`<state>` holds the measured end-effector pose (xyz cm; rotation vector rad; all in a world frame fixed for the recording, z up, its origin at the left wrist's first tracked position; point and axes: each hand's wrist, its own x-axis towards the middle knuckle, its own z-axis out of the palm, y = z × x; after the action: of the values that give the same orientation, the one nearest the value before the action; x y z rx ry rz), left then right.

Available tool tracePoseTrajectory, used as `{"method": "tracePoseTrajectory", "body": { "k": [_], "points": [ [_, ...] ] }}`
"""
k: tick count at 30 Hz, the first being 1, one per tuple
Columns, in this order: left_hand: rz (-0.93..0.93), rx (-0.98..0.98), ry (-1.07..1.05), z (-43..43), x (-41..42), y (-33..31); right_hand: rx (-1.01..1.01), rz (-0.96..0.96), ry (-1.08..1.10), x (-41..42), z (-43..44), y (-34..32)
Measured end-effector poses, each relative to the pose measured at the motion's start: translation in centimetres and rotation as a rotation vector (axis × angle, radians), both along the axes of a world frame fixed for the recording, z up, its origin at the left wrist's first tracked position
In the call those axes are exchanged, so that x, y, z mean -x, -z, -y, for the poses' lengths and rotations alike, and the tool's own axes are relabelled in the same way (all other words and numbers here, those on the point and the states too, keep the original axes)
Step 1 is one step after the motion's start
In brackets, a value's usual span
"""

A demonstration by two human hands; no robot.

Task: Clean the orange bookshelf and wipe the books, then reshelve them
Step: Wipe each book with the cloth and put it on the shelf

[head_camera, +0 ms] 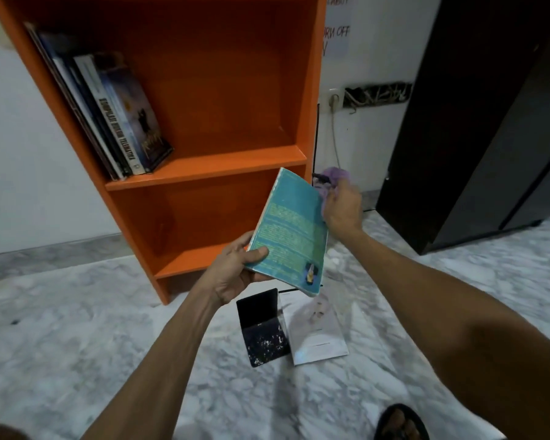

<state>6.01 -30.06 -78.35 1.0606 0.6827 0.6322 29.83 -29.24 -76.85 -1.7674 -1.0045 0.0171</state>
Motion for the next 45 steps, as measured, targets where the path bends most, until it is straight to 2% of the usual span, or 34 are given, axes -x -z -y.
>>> {"method": "tracePoseTrajectory", "body": {
  "k": [3, 5, 7, 10, 14, 18, 19, 22, 23, 27, 29, 34, 36, 37, 39, 41, 43, 45],
  "points": [
    [0.030, 0.038, -0.027, -0.6, 0.6, -0.8, -0.021, 0.025, 0.054, 0.0, 0.1, -1.5],
    [0.060, 0.062, -0.049, -0.7, 0.0, -1.3, -0.059, 0.123, -0.094, 1.7, 0.1, -2.3],
    [0.077, 0.059, -0.073, -0.5, -0.9, -1.6, 0.006, 0.217, -0.251, 3.6, 0.3, -2.2],
    [0.120, 0.074, -0.159, -0.5, -1.9, -1.8, 0.050, 0.263, -0.368, 6.2, 1.4, -1.0],
    [0.168, 0.092, -0.325, -1.7, -1.4, -1.4, -0.021, 0.360, -0.519, 9.0, 4.4, 1.9],
    [0.094, 0.046, -0.382, -2.3, 0.2, -0.8, 0.080, 0.515, -0.698, 7.8, 7.5, 3.4],
    [0.078, 0.051, -0.383, -2.3, 0.6, -0.8, 0.079, 0.518, -0.673, 6.9, 7.4, 3.5],
    [0.015, 0.055, -0.378, -2.6, 0.7, -0.4, -0.067, 0.315, -0.420, 6.2, 6.4, 2.1],
    [-0.002, 0.047, -0.378, -2.5, 0.4, -0.4, -0.083, 0.289, -0.412, 7.1, 6.1, 1.6],
    [0.012, 0.022, -0.339, -1.9, -0.7, -0.6, -0.041, 0.433, -0.709, 10.2, 4.0, 0.9],
    [0.051, -0.015, -0.234, -1.5, -0.3, -1.3, -0.039, 0.396, -0.630, 9.5, 1.9, 1.2],
    [0.055, -0.088, -0.081, -1.4, 2.1, -2.8, -0.099, 0.167, -0.385, 7.1, 0.4, -1.7],
    [0.082, -0.104, -0.057, -1.5, 2.6, -3.3, -0.006, -0.001, -0.249, 5.2, -0.9, -1.5],
    [0.096, -0.110, -0.058, -1.6, 2.7, -3.6, 0.068, -0.177, -0.172, 3.9, -2.1, -0.7],
    [0.124, -0.111, -0.082, -2.2, 2.8, -4.0, 0.108, -0.748, -0.116, 1.9, -3.7, 1.3],
    [0.151, -0.090, -0.112, -2.9, 2.9, -4.3, 0.072, -1.210, -0.288, 2.0, -2.3, 1.7],
    [0.149, -0.074, -0.124, -3.3, 2.6, -4.4, 0.014, -1.478, -0.599, 3.3, 0.2, 0.4],
    [0.111, -0.055, -0.137, -3.6, 2.3, -4.1, -0.091, -1.526, -0.760, 3.9, 1.6, -0.7]
  ]
}}
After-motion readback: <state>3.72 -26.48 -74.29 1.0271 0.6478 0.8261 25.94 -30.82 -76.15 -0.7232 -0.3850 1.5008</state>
